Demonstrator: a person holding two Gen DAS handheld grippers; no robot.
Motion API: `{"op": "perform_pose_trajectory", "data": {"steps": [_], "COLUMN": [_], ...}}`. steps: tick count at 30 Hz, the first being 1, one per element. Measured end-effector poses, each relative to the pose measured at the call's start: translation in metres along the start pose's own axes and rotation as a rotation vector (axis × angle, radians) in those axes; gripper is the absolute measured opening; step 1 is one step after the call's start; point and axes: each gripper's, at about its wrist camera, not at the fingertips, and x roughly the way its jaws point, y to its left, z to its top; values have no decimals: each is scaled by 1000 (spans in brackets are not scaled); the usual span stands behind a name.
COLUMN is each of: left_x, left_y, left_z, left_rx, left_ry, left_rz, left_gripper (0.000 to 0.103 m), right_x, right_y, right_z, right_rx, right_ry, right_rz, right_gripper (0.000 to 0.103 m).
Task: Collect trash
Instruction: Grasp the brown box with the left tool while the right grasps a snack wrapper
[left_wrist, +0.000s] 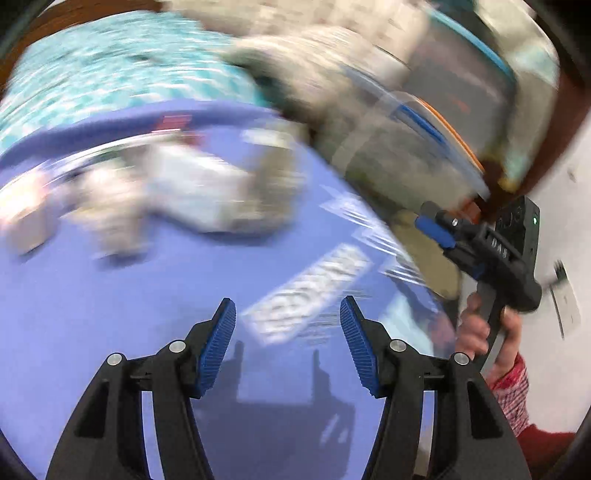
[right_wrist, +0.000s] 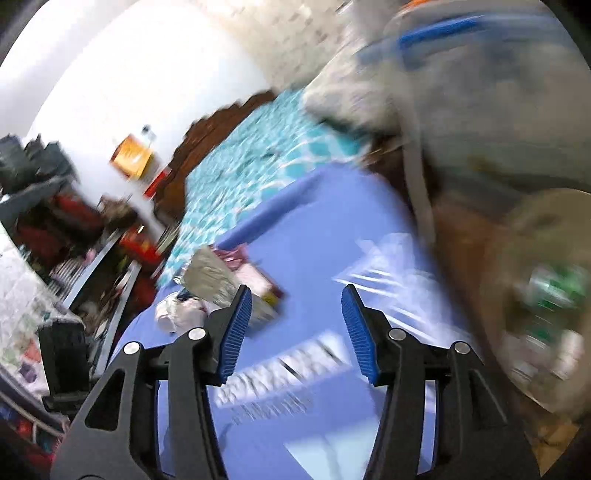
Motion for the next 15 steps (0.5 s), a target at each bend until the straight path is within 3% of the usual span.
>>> {"op": "perform_pose_trajectory", "data": {"steps": [2,6,8,11,15], "left_x": [-18,-55,-67,-80,-92], "left_y": [42,96,115,136,155], "left_z": [-2,-14,-21,-31,-50], "left_rx": [-86,-201,-240,-275,-312], "left_ry": [-26,-95,-112,-117,-125], "left_rz": [62,79,88,100,77], "left_gripper": [56,56,56,56,56], "right_x": [53,163,197,209,178], "right_y": [9,20,27,72,152], "right_z": [18,39,36,5,-68], "right_rx": [9,11,42,-43,-197], "right_ry": [73,224,294,358,445], "right_rz": [27,-44,-7,48,188], "right_gripper": [54,54,54,54,54]}}
